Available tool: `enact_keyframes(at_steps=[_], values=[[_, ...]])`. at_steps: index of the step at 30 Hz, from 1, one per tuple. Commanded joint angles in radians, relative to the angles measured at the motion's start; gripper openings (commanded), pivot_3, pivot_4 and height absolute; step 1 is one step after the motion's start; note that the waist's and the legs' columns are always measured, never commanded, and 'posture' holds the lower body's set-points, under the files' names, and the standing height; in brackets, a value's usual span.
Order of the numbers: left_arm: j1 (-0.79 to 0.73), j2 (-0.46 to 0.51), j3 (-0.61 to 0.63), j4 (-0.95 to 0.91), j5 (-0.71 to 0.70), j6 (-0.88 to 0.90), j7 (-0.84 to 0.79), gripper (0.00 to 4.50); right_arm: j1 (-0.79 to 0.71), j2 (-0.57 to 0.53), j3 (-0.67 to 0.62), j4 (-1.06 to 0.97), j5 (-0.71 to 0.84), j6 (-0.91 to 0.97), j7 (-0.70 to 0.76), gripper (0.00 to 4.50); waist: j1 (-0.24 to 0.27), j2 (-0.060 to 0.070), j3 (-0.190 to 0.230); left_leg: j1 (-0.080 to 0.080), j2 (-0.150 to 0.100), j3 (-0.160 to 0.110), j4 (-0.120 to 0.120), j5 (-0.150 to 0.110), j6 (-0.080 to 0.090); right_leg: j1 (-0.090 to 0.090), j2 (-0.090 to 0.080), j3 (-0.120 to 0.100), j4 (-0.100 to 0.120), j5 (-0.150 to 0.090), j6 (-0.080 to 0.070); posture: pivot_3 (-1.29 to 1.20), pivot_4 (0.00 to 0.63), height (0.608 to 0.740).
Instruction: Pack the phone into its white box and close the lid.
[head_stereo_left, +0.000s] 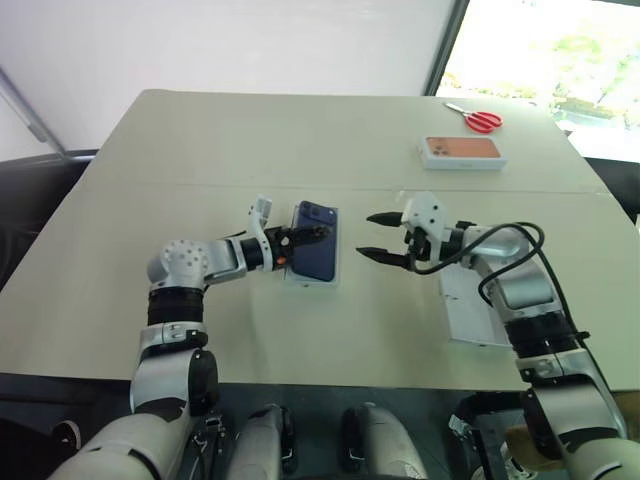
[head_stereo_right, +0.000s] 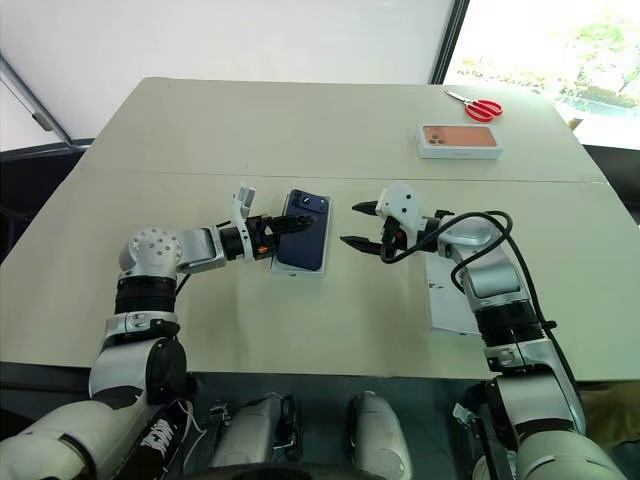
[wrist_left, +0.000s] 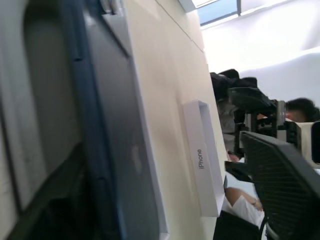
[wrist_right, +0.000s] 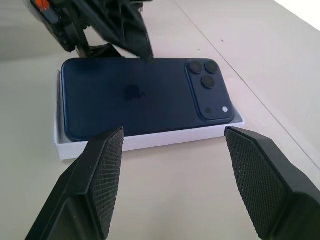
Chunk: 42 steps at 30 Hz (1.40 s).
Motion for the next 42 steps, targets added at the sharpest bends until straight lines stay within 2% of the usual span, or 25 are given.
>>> enact_keyframes(at_steps=[1, 5, 13, 17, 19, 28, 29, 32, 36, 37, 38, 42], values=[[0.003, 0.048, -0.036, -0.032, 0.026, 0.020, -0.014, 4.27, -0.034, 0.007, -0.005, 0.000, -0.002, -0.022, -0.013, 3.37, -0.003, 0.000, 0.000, 0.000, 0.000, 0.000, 0.000, 0.000, 0.000, 0.000, 0.000, 0.000, 0.000, 0.000, 0.000, 0.00, 0.150, 0.740], [-0.008, 0.067, -0.037, -0.037, 0.025, 0.029, -0.020, 4.27, -0.040, 0.013, 0.001, 0.013, -0.008, -0.028, -0.011, 3.37, -0.003, 0.000, 0.000, 0.000, 0.001, 0.000, 0.000, 0.000, -0.001, 0.000, 0.001, 0.000, 0.000, 0.000, 0.000, 0.00, 0.150, 0.740], [0.052, 0.142, -0.064, -0.164, 0.029, 0.047, -0.034, 4.27, -0.046, 0.032, 0.020, 0.028, -0.027, -0.029, -0.025, 3.37, -0.005, 0.000, 0.000, 0.000, 0.001, 0.000, -0.001, 0.000, -0.001, 0.000, 0.001, 0.000, 0.000, 0.000, 0.000, 0.00, 0.150, 0.740], [0.083, 0.111, -0.014, -0.218, 0.003, 0.001, -0.008, 4.27, -0.054, 0.047, 0.017, 0.028, -0.023, -0.016, -0.034, 3.37, 0.001, 0.000, 0.000, 0.001, 0.001, 0.000, 0.000, 0.000, -0.001, 0.000, 0.001, 0.000, 0.000, 0.000, 0.000, 0.00, 0.150, 0.740], [0.079, 0.118, -0.035, -0.238, 0.016, -0.001, -0.002, 4.27, -0.056, 0.053, 0.021, 0.031, -0.025, -0.017, -0.035, 3.37, 0.004, 0.000, 0.000, 0.000, 0.001, 0.000, 0.000, 0.000, -0.001, 0.000, 0.000, 0.000, 0.000, 0.000, 0.000, 0.00, 0.150, 0.740], [0.114, 0.245, -0.097, -0.317, 0.057, -0.068, -0.085, 4.27, -0.062, 0.058, 0.035, 0.050, -0.039, -0.033, -0.039, 3.37, -0.001, 0.000, 0.000, 0.000, 0.001, 0.000, -0.001, 0.000, -0.001, 0.000, 0.000, 0.000, 0.000, 0.000, 0.000, 0.00, 0.150, 0.740], [0.110, 0.257, -0.072, -0.283, 0.067, -0.091, -0.078, 4.03, -0.063, 0.053, 0.038, 0.053, -0.045, -0.030, -0.037, 3.37, -0.001, 0.001, 0.000, 0.000, 0.001, 0.000, -0.001, 0.000, -0.001, 0.000, 0.000, 0.000, 0.000, 0.000, 0.000, 0.00, 0.150, 0.740], [0.112, 0.298, -0.061, -0.236, 0.118, -0.173, -0.073, 2.94, -0.061, 0.047, 0.045, 0.070, -0.064, -0.017, -0.047, 2.51, -0.001, 0.001, 0.000, 0.000, 0.001, 0.000, -0.001, 0.000, -0.001, -0.001, 0.000, 0.000, 0.000, 0.000, 0.000, 0.00, 0.150, 0.740], [0.107, 0.286, -0.071, -0.201, 0.173, -0.254, -0.042, 0.79, -0.052, 0.051, 0.053, 0.082, -0.087, -0.038, -0.066, 0.38, 0.003, 0.001, 0.000, 0.000, 0.001, 0.000, -0.001, 0.000, -0.001, -0.001, -0.001, 0.000, 0.000, 0.000, -0.001, 0.00, 0.150, 0.740], [0.103, 0.278, -0.069, -0.186, 0.178, -0.259, -0.039, 0.27, -0.051, 0.056, 0.055, 0.086, -0.093, -0.043, -0.075, 0.00, 0.004, 0.001, 0.000, -0.001, 0.001, 0.000, -0.001, 0.000, -0.001, -0.001, -0.001, 0.000, 0.000, 0.000, -0.001, 0.00, 0.150, 0.740], [0.104, 0.269, -0.079, -0.177, 0.184, -0.267, -0.041, 0.07, -0.051, 0.061, 0.062, 0.095, -0.107, -0.047, -0.089, 0.00, 0.004, 0.001, 0.000, -0.001, 0.001, 0.000, -0.001, 0.000, -0.001, -0.001, -0.001, 0.000, 0.000, 0.000, -0.001, 0.00, 0.150, 0.740], [0.110, 0.213, -0.129, -0.161, 0.208, -0.287, -0.051, 0.07, -0.064, 0.058, 0.113, 0.159, -0.203, -0.093, -0.150, 0.00, 0.003, 0.001, 0.000, -0.001, 0.000, 0.000, -0.001, 0.000, -0.001, -0.001, -0.001, 0.000, -0.001, 0.000, -0.001, 0.00, 0.150, 0.740]])
